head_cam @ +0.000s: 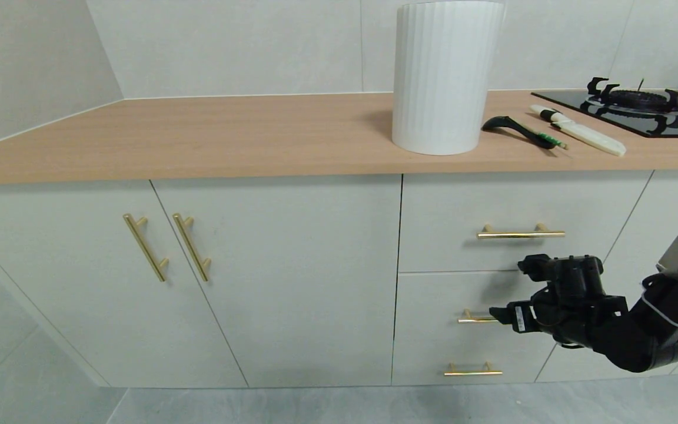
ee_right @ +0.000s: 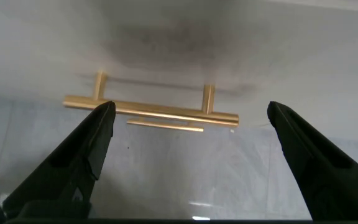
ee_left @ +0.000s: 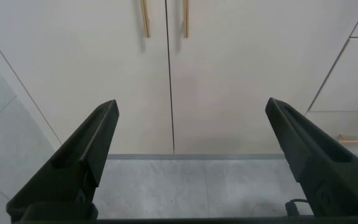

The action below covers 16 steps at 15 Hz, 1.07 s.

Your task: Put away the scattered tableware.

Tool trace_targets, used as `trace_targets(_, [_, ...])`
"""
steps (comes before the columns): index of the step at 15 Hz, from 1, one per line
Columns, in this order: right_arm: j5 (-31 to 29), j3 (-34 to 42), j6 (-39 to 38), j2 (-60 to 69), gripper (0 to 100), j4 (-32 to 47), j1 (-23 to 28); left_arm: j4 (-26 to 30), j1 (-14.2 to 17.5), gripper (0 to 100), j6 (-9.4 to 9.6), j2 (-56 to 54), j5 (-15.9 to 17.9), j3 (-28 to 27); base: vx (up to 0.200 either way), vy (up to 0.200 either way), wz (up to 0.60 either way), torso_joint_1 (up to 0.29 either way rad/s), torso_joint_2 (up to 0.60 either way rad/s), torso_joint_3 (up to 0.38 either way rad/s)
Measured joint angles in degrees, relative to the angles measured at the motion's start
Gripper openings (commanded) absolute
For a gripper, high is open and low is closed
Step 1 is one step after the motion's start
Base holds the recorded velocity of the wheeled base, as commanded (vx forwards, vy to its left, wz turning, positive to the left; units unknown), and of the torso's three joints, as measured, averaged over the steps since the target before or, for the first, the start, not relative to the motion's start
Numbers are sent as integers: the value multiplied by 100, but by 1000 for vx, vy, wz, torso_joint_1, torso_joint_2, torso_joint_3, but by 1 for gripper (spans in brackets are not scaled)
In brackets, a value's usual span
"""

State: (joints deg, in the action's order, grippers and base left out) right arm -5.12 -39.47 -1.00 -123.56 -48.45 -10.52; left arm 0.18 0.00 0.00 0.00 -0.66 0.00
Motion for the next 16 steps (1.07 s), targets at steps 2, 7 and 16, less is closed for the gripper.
trace_targets(2, [-65, 30, -94, -152, 100, -277, 0, 0, 0, 100, 0, 0, 0, 0, 0, 0, 0, 0, 0, 0])
trace_targets(7, [-229, -5, -267, -496, 100, -673, -91, -2, 0, 100, 0, 0, 0, 0, 0, 0, 0, 0, 0, 0])
trace_targets(16, [-440, -66, -250, -1167, 100, -1231, -113, 0, 0, 100, 0, 0, -2, 0, 0, 0, 0, 0, 0, 0])
